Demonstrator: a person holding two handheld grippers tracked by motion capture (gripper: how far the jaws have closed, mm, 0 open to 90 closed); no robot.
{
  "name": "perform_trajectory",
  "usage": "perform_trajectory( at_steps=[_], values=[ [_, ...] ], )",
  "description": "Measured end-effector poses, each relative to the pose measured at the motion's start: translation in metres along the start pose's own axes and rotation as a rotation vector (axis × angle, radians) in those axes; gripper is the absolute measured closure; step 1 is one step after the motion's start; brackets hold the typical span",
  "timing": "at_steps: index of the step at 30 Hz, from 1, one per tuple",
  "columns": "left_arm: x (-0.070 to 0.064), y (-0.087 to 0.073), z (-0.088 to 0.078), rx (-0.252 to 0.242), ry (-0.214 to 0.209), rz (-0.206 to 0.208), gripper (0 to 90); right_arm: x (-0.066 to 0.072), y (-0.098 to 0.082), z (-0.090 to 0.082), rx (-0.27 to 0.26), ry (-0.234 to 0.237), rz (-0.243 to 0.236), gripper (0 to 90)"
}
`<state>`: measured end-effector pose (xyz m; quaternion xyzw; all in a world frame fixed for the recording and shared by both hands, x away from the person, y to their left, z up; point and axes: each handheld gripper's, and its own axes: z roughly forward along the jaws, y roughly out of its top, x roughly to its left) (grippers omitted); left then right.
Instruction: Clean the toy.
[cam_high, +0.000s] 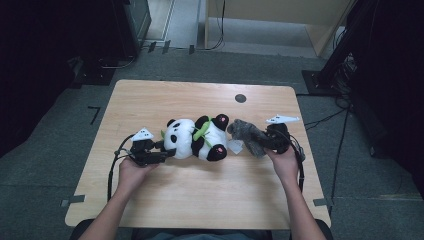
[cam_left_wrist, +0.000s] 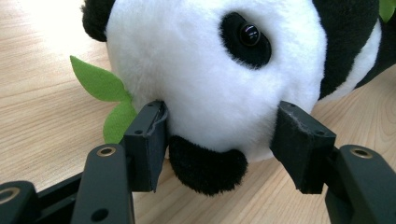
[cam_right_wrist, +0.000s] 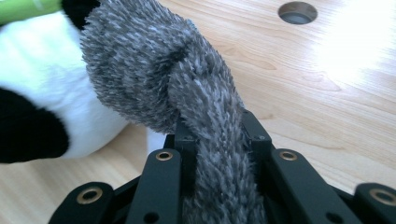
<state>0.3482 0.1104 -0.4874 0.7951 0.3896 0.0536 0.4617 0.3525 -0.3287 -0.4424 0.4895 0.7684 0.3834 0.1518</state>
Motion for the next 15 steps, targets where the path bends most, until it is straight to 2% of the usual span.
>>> perform_trajectory(
  at_steps=[3,9,15],
  values=[
    [0.0,0.0,0.0,-0.001,0.001,-0.002,38.5,-0.005,0.001,0.005,0.003,-0.004,0.012,73.8],
    [0.0,0.0,0.001,-0.006,0.001,-0.003,38.0,-0.013,0.005,0.011,-0.038,-0.012,0.021,73.8],
    [0.001,0.0,0.001,-0.002,-0.001,-0.005,37.5,-0.038,0.002,0.028,-0.052,-0.024,0.113,72.8]
  ],
)
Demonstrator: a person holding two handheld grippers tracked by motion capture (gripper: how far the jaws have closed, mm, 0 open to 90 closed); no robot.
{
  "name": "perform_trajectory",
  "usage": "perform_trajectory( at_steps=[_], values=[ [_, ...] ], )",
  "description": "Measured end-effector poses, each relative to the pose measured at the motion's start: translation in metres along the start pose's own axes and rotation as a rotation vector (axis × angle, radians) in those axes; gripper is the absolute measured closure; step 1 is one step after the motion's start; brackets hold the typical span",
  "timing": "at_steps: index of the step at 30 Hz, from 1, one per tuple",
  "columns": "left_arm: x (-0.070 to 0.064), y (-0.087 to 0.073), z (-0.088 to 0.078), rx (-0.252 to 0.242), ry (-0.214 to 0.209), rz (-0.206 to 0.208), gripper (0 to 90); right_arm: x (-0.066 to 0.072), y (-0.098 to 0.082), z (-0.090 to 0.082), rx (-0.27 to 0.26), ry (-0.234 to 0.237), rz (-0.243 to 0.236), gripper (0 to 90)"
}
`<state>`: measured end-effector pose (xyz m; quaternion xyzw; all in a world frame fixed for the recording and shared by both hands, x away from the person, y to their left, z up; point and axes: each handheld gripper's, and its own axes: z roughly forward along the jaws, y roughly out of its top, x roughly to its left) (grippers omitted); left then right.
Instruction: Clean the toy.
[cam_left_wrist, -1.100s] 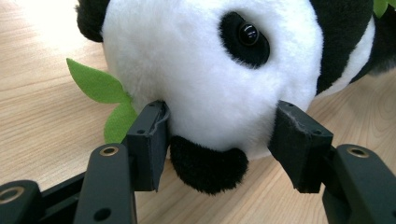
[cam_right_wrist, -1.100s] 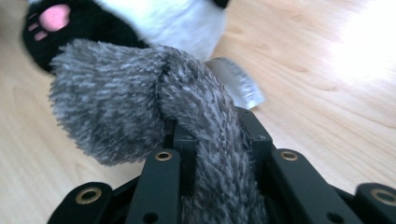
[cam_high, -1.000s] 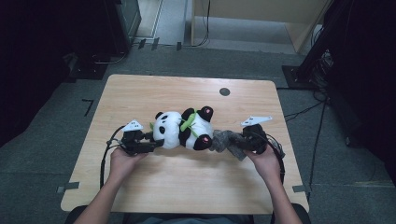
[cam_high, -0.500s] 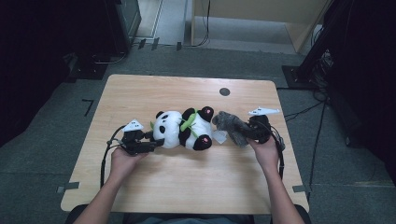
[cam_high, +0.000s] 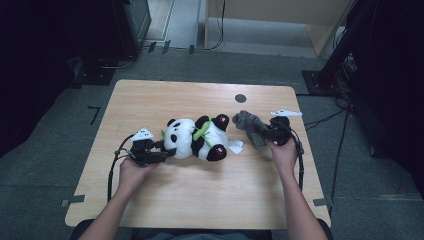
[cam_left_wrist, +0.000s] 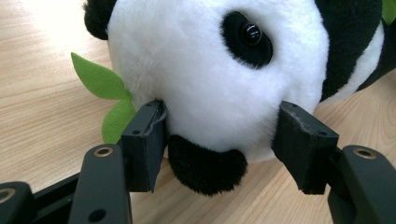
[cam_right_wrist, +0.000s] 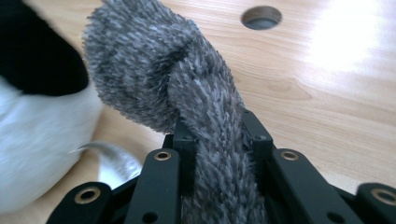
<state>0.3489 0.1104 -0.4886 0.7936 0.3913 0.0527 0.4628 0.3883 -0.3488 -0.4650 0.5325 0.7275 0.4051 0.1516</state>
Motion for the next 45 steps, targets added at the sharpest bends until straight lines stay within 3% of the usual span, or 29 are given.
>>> perform_trajectory(
  at_steps=[6,11,18,24,33,37,45],
  values=[
    [0.001,0.0,0.0,0.002,-0.004,-0.002,37.1,-0.014,-0.011,0.013,0.029,-0.037,0.02,72.0],
    [0.0,-0.001,0.001,0.0,-0.003,0.002,36.5,-0.017,-0.013,0.017,0.013,-0.071,-0.013,68.0],
    [0.001,-0.001,0.001,-0.003,-0.006,0.0,36.1,-0.017,-0.014,0.024,-0.03,-0.119,-0.037,53.0],
    [0.001,-0.002,0.002,0.004,-0.004,0.022,33.7,-0.016,-0.01,0.014,-0.094,-0.084,-0.005,42.1],
    [0.0,-0.001,0.003,0.0,-0.004,0.028,27.9,-0.003,-0.005,0.004,-0.116,-0.063,-0.022,33.4],
    [0.0,-0.001,0.003,-0.001,-0.005,0.034,27.9,0.001,-0.004,-0.003,-0.115,-0.032,0.004,29.3],
    [0.0,0.0,0.004,-0.008,-0.008,0.035,26.1,0.013,-0.002,-0.018,-0.121,-0.018,-0.028,27.2]
  ],
)
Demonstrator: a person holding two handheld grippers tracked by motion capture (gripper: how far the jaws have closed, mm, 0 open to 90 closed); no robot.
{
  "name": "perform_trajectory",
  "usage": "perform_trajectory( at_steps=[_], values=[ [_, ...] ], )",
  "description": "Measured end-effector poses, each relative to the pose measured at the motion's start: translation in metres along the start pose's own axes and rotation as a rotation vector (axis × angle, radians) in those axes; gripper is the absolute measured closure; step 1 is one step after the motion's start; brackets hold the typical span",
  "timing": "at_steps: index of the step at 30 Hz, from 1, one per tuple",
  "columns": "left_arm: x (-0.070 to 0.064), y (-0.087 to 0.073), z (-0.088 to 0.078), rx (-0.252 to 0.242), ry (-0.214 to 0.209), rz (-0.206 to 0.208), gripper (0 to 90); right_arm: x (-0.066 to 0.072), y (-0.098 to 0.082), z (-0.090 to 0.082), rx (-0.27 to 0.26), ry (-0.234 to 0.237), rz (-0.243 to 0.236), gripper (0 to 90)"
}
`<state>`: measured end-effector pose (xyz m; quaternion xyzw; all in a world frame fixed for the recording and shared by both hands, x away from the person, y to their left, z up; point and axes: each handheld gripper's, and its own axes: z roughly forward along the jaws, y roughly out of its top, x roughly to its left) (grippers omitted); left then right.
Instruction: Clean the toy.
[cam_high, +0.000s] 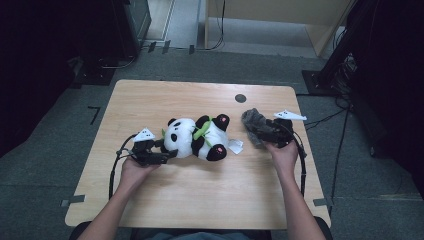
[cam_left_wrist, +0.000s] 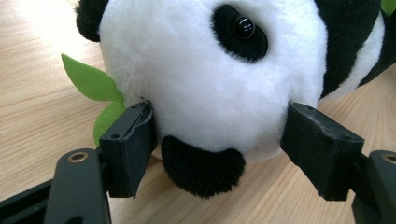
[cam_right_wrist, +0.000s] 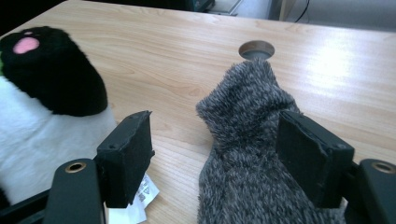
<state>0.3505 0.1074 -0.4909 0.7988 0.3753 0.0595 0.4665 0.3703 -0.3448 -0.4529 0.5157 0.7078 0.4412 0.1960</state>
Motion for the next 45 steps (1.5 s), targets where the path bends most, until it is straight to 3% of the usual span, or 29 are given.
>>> perform_trajectory(
  at_steps=[3,9,13,21,28,32,39,44,45],
  values=[
    [0.001,0.003,0.001,0.019,-0.019,0.0,22.7,0.005,0.001,-0.006,-0.01,0.029,0.002,27.3],
    [-0.001,0.004,0.004,0.018,-0.023,0.014,15.6,0.02,0.003,-0.017,-0.033,0.06,-0.033,26.7],
    [0.0,0.005,0.005,0.014,-0.034,0.001,13.3,0.032,0.003,-0.022,-0.038,0.087,-0.037,26.4],
    [0.001,0.005,0.006,0.005,-0.031,-0.004,13.3,0.063,-0.002,-0.025,-0.028,0.147,-0.085,25.1],
    [-0.004,0.005,0.007,0.008,0.01,0.003,15.4,0.086,-0.003,-0.03,-0.035,0.226,-0.077,21.0],
    [-0.003,0.004,0.006,0.001,0.0,-0.014,15.4,0.099,-0.002,-0.029,-0.047,0.265,-0.093,19.3],
    [-0.003,0.005,0.005,-0.003,-0.005,-0.023,15.6,0.12,-0.007,-0.023,-0.018,0.301,-0.186,18.3],
    [-0.002,0.005,0.005,-0.003,-0.02,-0.033,16.5,0.132,-0.011,-0.018,-0.01,0.342,-0.219,14.2],
    [-0.002,0.005,0.004,-0.003,-0.025,-0.037,16.7,0.134,-0.012,-0.017,-0.015,0.331,-0.224,13.7]
  ],
)
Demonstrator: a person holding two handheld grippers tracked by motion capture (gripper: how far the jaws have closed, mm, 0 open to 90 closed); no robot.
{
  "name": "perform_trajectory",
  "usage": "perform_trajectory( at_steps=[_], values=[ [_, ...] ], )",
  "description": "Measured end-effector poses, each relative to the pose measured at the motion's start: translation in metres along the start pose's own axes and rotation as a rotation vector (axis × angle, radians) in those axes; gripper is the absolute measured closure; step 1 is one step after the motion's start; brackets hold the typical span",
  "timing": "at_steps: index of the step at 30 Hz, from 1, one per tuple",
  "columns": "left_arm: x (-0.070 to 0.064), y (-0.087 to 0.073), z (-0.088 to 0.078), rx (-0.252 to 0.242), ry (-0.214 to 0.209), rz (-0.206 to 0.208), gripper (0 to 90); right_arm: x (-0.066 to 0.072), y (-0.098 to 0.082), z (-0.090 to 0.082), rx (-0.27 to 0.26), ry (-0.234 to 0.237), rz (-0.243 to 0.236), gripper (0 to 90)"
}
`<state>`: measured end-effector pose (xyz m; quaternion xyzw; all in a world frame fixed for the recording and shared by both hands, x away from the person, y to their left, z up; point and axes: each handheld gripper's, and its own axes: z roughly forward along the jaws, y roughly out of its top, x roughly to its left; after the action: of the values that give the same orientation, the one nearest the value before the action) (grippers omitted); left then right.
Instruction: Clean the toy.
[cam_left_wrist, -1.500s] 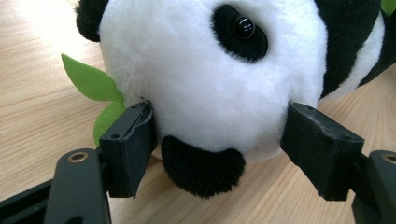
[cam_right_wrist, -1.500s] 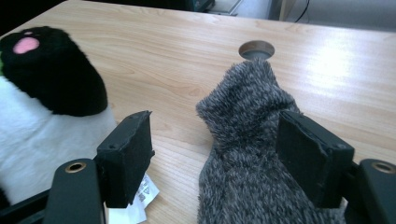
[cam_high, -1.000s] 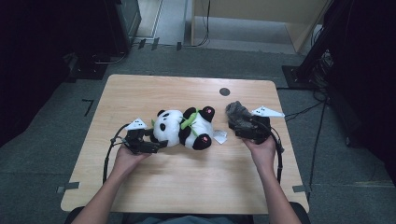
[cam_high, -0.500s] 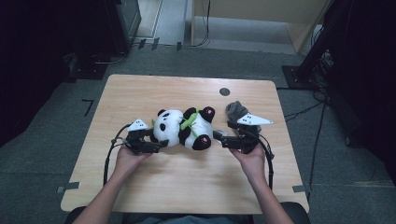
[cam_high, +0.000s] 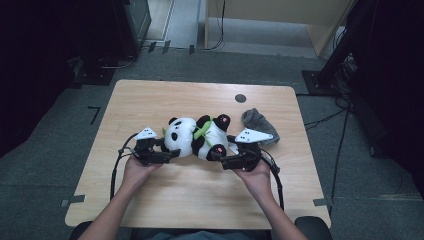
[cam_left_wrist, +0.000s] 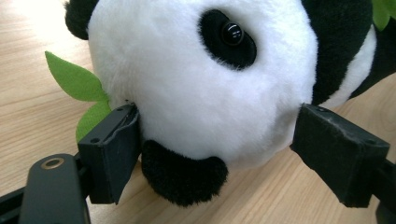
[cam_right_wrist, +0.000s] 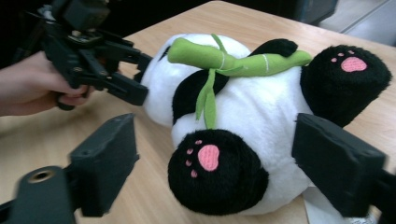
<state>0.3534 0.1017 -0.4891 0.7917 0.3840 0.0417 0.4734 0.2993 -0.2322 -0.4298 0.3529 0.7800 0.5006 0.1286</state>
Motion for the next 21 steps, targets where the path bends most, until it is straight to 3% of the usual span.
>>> perform_trajectory(
  at_steps=[5,7,11,15,21],
  values=[
    [0.0,0.0,0.0,0.001,-0.003,-0.005,17.4,-0.005,-0.003,0.012,0.017,0.012,-0.034,12.0],
    [0.0,0.0,0.0,0.001,-0.002,-0.003,17.4,-0.009,-0.006,0.018,0.04,0.038,-0.041,13.3],
    [-0.003,0.0,0.0,0.013,0.019,0.029,17.8,-0.004,-0.013,0.028,0.062,-0.028,-0.175,18.1],
    [-0.002,0.001,0.0,0.006,0.019,0.025,18.2,-0.007,-0.019,0.038,0.063,-0.026,-0.168,20.0],
    [0.0,0.0,0.0,-0.011,0.0,0.004,22.1,-0.02,-0.028,0.043,0.011,-0.012,-0.063,20.7]
  ],
)
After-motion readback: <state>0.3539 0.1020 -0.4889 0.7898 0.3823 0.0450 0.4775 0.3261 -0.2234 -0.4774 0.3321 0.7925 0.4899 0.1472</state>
